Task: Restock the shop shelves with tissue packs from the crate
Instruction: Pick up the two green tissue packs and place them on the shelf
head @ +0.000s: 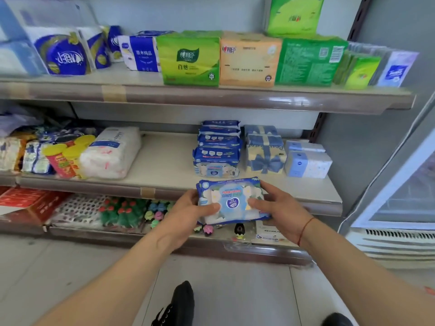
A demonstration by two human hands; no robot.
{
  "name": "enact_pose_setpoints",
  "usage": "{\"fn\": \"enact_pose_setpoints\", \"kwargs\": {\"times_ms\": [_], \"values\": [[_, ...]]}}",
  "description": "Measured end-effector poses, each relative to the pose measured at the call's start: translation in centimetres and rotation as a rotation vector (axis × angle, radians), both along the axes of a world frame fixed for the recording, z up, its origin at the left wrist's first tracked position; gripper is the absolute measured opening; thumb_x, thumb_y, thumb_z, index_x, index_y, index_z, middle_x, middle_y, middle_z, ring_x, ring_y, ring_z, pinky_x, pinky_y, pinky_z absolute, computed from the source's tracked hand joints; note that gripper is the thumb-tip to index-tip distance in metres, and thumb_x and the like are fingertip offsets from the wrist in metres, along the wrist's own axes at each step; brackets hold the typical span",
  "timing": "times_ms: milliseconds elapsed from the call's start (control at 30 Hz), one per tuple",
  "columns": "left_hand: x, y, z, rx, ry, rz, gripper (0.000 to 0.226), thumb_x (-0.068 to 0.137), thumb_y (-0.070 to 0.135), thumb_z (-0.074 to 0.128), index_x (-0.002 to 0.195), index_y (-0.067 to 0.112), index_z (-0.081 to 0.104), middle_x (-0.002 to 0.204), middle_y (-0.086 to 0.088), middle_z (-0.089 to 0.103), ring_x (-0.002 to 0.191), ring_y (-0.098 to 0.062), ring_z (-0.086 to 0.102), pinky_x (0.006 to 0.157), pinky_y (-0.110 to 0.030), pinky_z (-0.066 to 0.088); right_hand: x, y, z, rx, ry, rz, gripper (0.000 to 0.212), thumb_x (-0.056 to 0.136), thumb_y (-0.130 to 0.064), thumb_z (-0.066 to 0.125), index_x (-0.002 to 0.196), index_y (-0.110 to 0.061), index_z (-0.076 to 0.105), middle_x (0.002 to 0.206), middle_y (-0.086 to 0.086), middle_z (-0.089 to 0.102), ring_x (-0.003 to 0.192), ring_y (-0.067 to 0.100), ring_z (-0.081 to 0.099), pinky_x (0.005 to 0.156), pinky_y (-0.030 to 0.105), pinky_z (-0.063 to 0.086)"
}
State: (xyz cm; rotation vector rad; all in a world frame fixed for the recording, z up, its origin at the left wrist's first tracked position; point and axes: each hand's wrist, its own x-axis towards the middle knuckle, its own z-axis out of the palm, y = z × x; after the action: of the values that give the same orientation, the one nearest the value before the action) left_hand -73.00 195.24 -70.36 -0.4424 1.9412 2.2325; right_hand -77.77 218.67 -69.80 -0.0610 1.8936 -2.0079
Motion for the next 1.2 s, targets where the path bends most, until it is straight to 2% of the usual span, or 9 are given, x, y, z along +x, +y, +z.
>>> {"fn": "enact_pose_setpoints", "kwargs": {"times_ms": [100, 233, 333, 367, 467, 633, 933, 1100, 1200], "values": [[-0.9, -1.6, 0.1, -0.163, 0.085, -0.032, 0.062, 0.081, 0.002, 0.082, 0.131, 0.019, 0.051, 0.124, 0.003, 0.072, 0.106, -0.014, 0.073, 0.094, -0.038, 0.058, -0.7, -1.0, -0.8, 0.106, 0.118, -0.033, 0.062, 0.087, -0.004, 0.077, 0.138, -0.031, 0.051, 0.114, 0.001, 0.073, 0.093, 0.014, 0.073, 0.062, 0.022, 0.058], [-4.6, -3.4, 2.2, -0.488, 0.228, -0.091, 0.065, 0.082, 0.013, 0.084, 0.132, 0.034, 0.048, 0.124, 0.012, 0.068, 0.105, -0.009, 0.07, 0.091, -0.039, 0.06, -3.4, -2.8, -0.6, 0.148, 0.264, -0.096, 0.061, 0.084, -0.011, 0.083, 0.135, -0.028, 0.055, 0.131, -0.005, 0.069, 0.121, 0.02, 0.064, 0.098, 0.044, 0.057], [-7.8, -4.3, 3.2, -0.651, 0.309, -0.008, 0.057, 0.078, 0.021, 0.088, 0.121, 0.039, 0.056, 0.12, 0.008, 0.067, 0.104, -0.012, 0.069, 0.092, -0.04, 0.059, -5.8, -4.3, 0.5, 0.267, 0.41, -0.166, 0.053, 0.085, -0.015, 0.082, 0.13, -0.03, 0.057, 0.116, -0.022, 0.065, 0.112, 0.003, 0.061, 0.09, 0.019, 0.054], [-8.8, -4.5, 3.2, -0.657, 0.319, 0.018, 0.056, 0.077, 0.02, 0.088, 0.12, 0.038, 0.058, 0.118, 0.006, 0.067, 0.103, -0.013, 0.069, 0.092, -0.04, 0.058, -6.6, -4.8, 0.7, 0.292, 0.446, -0.19, 0.055, 0.085, -0.016, 0.082, 0.131, -0.031, 0.056, 0.115, -0.023, 0.064, 0.108, 0.0, 0.061, 0.086, 0.015, 0.052], [-10.8, -5.1, 2.5, -0.645, 0.299, 0.06, 0.054, 0.078, 0.011, 0.087, 0.121, 0.03, 0.06, 0.112, 0.007, 0.071, 0.096, -0.01, 0.07, 0.085, -0.031, 0.059, -8.8, -6.2, 0.1, 0.354, 0.493, -0.223, 0.058, 0.083, -0.021, 0.085, 0.132, -0.035, 0.057, 0.119, -0.011, 0.065, 0.106, 0.009, 0.065, 0.095, 0.03, 0.055], [-12.5, -6.2, -0.4, -0.702, 0.209, 0.042, 0.066, 0.076, 0.012, 0.089, 0.134, 0.023, 0.058, 0.112, 0.005, 0.07, 0.099, -0.015, 0.067, 0.084, -0.028, 0.052, -10.4, -7.4, -2.6, 0.475, 0.46, -0.176, 0.072, 0.081, -0.024, 0.086, 0.144, -0.027, 0.051, 0.114, -0.012, 0.059, 0.107, 0.023, 0.067, 0.1, 0.041, 0.054], [-14.6, -7.7, -3.7, -0.699, 0.19, -0.008, 0.071, 0.088, 0.011, 0.079, 0.148, 0.025, 0.044, 0.118, 0.01, 0.061, 0.105, -0.01, 0.058, 0.066, -0.006, 0.037, -12.7, -8.9, -5.2, 0.562, 0.427, -0.156, 0.073, 0.082, -0.025, 0.085, 0.146, -0.021, 0.048, 0.112, -0.006, 0.061, 0.099, 0.021, 0.065, 0.088, 0.03, 0.051], [-15.4, -8.3, -4.8, -0.685, 0.194, -0.034, 0.075, 0.085, 0.013, 0.082, 0.147, 0.028, 0.042, 0.122, 0.006, 0.068, 0.105, -0.011, 0.063, 0.079, -0.016, 0.046, -14.0, -8.9, -5.8, 0.564, 0.381, -0.13, 0.083, 0.075, -0.024, 0.09, 0.144, -0.025, 0.044, 0.128, 0.001, 0.064, 0.106, 0.029, 0.068, 0.099, 0.048, 0.055], [-15.6, -8.6, -5.1, -0.672, 0.198, -0.055, 0.077, 0.082, 0.017, 0.085, 0.145, 0.03, 0.044, 0.122, 0.008, 0.069, 0.108, -0.011, 0.065, 0.089, -0.025, 0.05, -14.7, -8.4, -5.6, 0.591, 0.365, -0.112, 0.081, 0.076, -0.021, 0.09, 0.143, -0.023, 0.045, 0.127, 0.004, 0.065, 0.109, 0.028, 0.066, 0.099, 0.049, 0.054]]}}
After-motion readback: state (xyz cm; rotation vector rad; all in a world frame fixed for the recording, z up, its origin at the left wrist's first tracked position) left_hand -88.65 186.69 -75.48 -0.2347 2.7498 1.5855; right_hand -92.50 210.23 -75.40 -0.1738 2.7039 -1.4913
